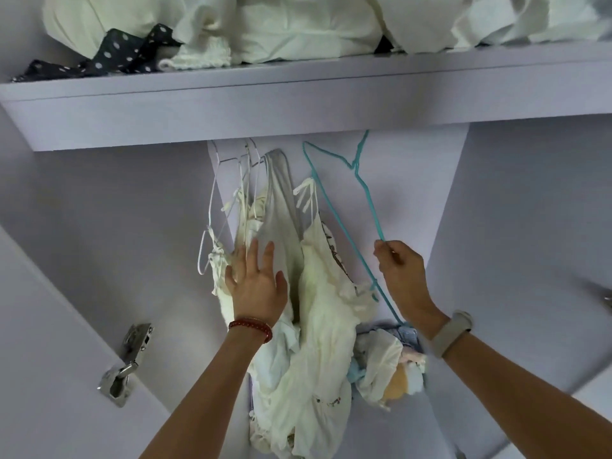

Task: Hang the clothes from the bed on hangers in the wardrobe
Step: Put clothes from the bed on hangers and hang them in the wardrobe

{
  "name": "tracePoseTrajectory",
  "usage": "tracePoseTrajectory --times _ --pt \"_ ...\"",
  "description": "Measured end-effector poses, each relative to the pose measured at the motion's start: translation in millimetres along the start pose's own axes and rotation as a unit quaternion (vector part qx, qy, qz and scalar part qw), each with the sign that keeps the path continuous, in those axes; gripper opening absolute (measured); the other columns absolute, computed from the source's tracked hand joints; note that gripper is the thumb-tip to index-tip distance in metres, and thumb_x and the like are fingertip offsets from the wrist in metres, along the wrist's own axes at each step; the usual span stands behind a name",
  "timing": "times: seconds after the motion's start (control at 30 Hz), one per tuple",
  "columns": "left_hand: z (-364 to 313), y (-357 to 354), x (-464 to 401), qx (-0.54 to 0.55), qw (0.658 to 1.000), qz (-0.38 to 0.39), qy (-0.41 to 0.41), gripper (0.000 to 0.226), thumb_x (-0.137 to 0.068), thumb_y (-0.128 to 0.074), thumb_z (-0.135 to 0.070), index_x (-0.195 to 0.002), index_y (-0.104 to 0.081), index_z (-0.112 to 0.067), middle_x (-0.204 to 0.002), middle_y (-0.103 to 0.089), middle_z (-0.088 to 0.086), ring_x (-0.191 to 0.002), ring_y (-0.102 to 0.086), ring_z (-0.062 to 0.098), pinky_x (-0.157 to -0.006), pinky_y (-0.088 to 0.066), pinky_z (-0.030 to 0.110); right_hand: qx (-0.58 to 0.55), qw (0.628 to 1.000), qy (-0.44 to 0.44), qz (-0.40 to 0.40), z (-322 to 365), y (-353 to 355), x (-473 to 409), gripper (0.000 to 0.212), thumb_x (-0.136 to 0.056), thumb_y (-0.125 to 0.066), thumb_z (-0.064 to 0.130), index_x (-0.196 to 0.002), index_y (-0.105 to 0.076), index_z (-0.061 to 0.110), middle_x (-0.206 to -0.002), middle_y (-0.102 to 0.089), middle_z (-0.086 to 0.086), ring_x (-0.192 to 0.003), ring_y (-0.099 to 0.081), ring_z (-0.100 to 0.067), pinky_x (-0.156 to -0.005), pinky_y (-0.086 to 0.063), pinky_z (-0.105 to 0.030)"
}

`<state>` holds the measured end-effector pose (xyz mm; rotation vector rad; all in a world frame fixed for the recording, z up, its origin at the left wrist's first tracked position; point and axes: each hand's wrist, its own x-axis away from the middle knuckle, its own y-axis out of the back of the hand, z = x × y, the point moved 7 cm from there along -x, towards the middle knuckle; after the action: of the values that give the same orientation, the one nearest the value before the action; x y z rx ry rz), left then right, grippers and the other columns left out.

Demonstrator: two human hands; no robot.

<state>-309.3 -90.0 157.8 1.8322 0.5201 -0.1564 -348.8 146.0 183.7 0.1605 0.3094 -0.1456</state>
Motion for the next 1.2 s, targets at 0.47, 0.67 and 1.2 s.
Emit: tracePoseTrajectory --times 0.47,0.67,1.2 --pt "-176 -15 127 0.165 0.911 -0.007 -0.378 0.050 -0.089 -0.034 -0.038 -0.130 -0.050 -0.014 -0.136 -0.049 0.013 -0.130 -0.036 0.036 -0.101 -0.029 0.058 0.402 0.905 0.097 -0.094 -15 229 224 0.044 -0.084 -0.049 0.044 -0.053 -0.052 0.012 -0.042 -0.032 0.006 -0.045 -0.031 -0.015 -0.042 -0.025 -0.018" --pt "-230 -28 234 0.327 0.809 0.136 -0.468 0.034 -0.088 -0.039 -0.031 -0.097 -0.066 -0.011 -0.083 -0.070 0.007 -0.073 -0.064 0.022 -0.074 -0.040 0.026 0.540 0.812 0.078 -0.209 15 315 337 0.055 -0.093 -0.034 0.051 -0.066 -0.063 0.013 -0.052 -0.052 0.004 -0.052 -0.048 -0.014 -0.046 -0.032 -0.018" --pt "-443 53 499 0.521 0.589 0.351 -0.509 0.036 -0.082 -0.045 -0.041 -0.091 -0.070 -0.017 -0.063 -0.060 -0.016 -0.054 -0.050 -0.003 -0.054 -0.038 0.016 0.676 0.545 -0.075 -0.491 131 499 610 0.011 -0.091 -0.041 0.018 -0.095 -0.051 0.015 -0.079 -0.059 -0.012 -0.064 -0.051 -0.028 -0.064 -0.028 -0.030"
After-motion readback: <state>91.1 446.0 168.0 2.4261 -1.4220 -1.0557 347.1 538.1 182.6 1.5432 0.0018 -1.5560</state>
